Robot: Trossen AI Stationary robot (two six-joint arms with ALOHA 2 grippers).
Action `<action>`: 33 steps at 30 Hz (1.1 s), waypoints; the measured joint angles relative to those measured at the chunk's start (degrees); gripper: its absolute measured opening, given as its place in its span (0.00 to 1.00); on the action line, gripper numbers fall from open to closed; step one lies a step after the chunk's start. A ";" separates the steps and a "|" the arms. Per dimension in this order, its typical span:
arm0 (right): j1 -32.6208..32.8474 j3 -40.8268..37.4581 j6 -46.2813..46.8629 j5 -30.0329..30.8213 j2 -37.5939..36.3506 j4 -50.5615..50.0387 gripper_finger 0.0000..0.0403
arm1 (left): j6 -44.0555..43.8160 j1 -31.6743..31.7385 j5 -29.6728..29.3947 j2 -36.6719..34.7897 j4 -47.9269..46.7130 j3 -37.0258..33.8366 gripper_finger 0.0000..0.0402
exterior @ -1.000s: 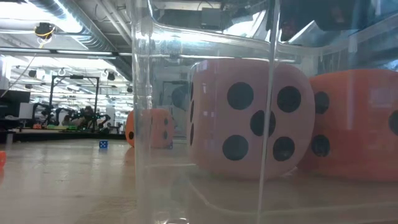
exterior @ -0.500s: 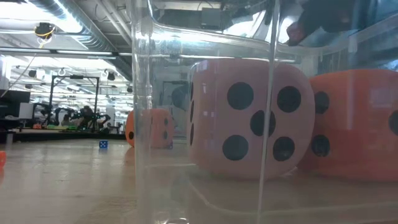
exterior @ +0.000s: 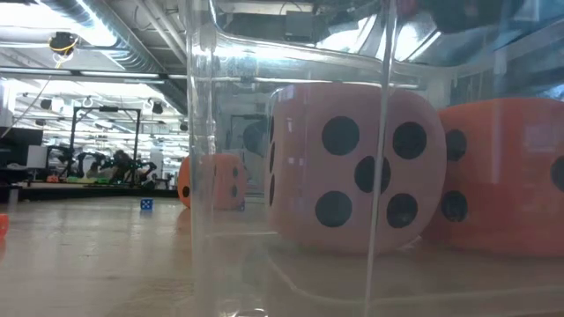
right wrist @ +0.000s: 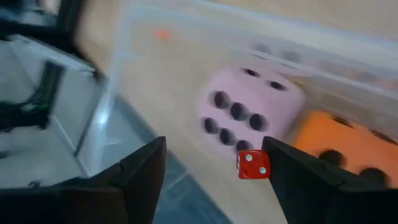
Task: Pick & Place Dice
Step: Put the small red die into the transparent bin
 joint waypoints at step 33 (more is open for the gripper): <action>-2.51 -0.18 -16.42 -9.93 0.98 -17.46 0.37 | 0.09 0.00 -0.13 0.02 -0.87 0.00 0.53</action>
